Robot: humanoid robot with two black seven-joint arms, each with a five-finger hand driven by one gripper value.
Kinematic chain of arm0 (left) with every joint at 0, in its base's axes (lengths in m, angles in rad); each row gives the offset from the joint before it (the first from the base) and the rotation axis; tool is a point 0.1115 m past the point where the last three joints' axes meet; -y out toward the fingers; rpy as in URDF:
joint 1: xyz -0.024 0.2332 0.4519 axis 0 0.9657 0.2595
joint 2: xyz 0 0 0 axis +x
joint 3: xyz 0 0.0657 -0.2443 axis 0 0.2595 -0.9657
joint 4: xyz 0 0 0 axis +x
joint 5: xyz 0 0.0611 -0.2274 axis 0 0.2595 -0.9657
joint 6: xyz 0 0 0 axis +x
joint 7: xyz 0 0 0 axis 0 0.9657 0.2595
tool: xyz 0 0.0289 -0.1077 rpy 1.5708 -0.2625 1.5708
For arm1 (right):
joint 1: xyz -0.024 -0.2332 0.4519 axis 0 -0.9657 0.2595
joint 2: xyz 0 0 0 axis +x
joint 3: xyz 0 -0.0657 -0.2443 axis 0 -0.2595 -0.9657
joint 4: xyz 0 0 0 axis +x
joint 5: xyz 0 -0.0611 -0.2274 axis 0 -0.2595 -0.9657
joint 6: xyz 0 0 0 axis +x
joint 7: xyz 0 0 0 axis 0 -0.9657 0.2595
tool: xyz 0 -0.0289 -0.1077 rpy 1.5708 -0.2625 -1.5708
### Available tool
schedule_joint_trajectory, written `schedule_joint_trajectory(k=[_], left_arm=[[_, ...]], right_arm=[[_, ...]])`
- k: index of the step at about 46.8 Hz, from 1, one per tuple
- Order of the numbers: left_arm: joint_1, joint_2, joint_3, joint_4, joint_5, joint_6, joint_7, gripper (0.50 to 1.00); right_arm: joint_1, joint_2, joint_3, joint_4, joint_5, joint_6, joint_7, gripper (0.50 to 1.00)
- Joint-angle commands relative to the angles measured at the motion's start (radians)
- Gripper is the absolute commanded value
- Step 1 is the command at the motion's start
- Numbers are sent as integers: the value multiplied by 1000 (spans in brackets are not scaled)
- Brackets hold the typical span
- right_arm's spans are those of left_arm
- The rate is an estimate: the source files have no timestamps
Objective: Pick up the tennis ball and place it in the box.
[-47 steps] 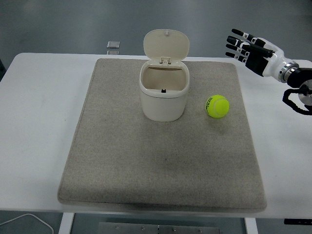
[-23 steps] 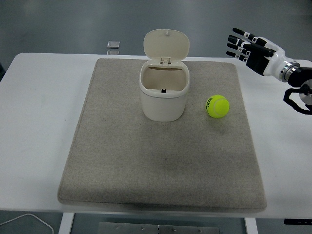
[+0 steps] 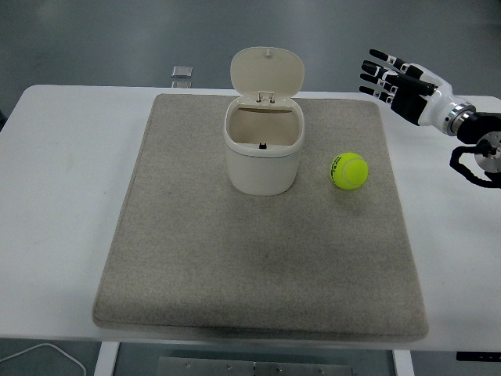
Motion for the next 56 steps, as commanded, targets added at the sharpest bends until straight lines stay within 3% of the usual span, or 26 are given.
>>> schedule_joint_trajectory(k=[1,26,34,43,56], left_arm=[[0,0,0,0,1,0,0,992],[0,0,0,0,1,0,0,992],[0,0,0,0,1,0,0,992],[0,0,0,0,1,0,0,992],[0,0,0,0,-1,0,0,992]], right_arm=[[-2,2,0,-1,-38,-2,0,928],[-2,0,10,-1,-164,31,2,928],[-2,2,20,7,-275,32,5,928],[-6,-3,18,14,-449,37,54,928],[-2,-25,4,13,-692,104,129,928]])
